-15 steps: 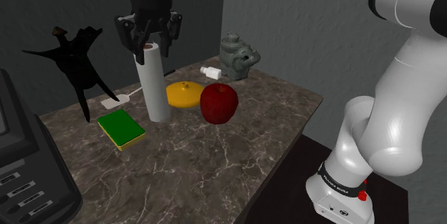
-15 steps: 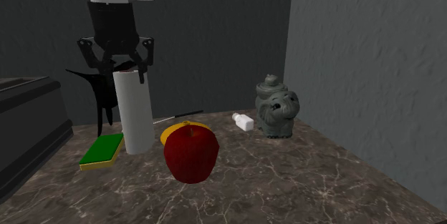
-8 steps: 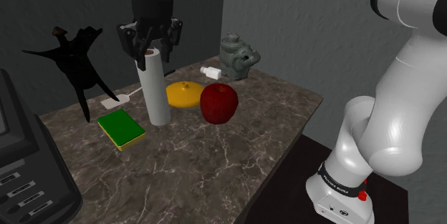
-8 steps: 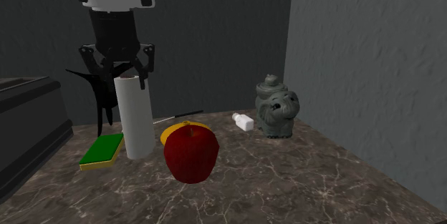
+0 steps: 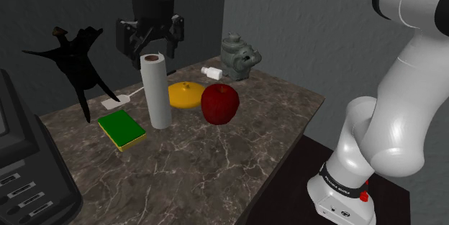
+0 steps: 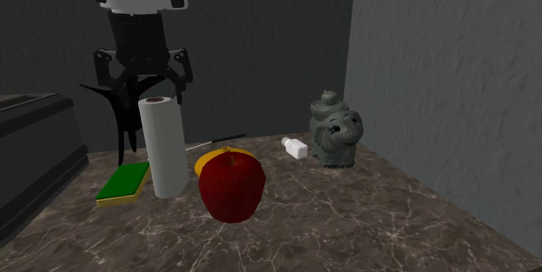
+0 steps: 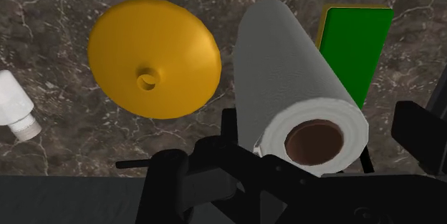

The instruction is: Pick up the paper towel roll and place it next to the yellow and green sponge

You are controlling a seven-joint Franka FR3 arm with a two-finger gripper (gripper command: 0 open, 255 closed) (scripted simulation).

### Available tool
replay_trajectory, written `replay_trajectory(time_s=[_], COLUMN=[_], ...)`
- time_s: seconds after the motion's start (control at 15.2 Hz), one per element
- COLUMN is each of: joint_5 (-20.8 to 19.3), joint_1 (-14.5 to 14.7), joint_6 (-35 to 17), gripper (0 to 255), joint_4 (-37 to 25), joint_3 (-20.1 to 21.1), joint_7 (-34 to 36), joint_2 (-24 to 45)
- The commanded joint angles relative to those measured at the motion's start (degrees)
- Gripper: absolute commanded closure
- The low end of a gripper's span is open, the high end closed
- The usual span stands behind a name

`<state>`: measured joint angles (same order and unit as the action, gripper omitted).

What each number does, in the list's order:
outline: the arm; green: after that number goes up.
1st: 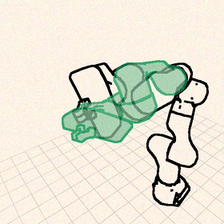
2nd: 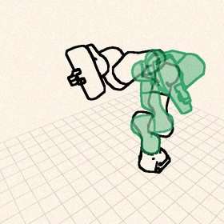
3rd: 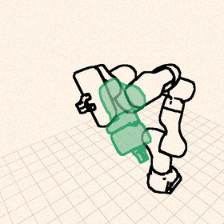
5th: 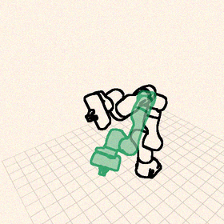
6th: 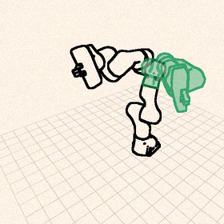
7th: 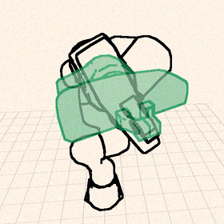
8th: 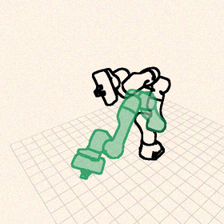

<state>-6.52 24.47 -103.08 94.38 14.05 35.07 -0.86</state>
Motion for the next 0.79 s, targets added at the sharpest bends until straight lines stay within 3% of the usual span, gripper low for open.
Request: replay_trajectory(time_s=[0.0, 0.26, 0.73], joint_5=[0.00, -0.11, -0.11], joint_1=[0.00, 0.39, 0.39], joint_6=[0.00, 7.46, 7.46], gripper=[0, 0, 0], joint_4=[0.00, -7.88, -7.88], joint_3=[0.00, 0.41, 0.41], joint_7=[0.00, -0.05, -0.05], joint_2=[0.00, 0.48, 0.48])
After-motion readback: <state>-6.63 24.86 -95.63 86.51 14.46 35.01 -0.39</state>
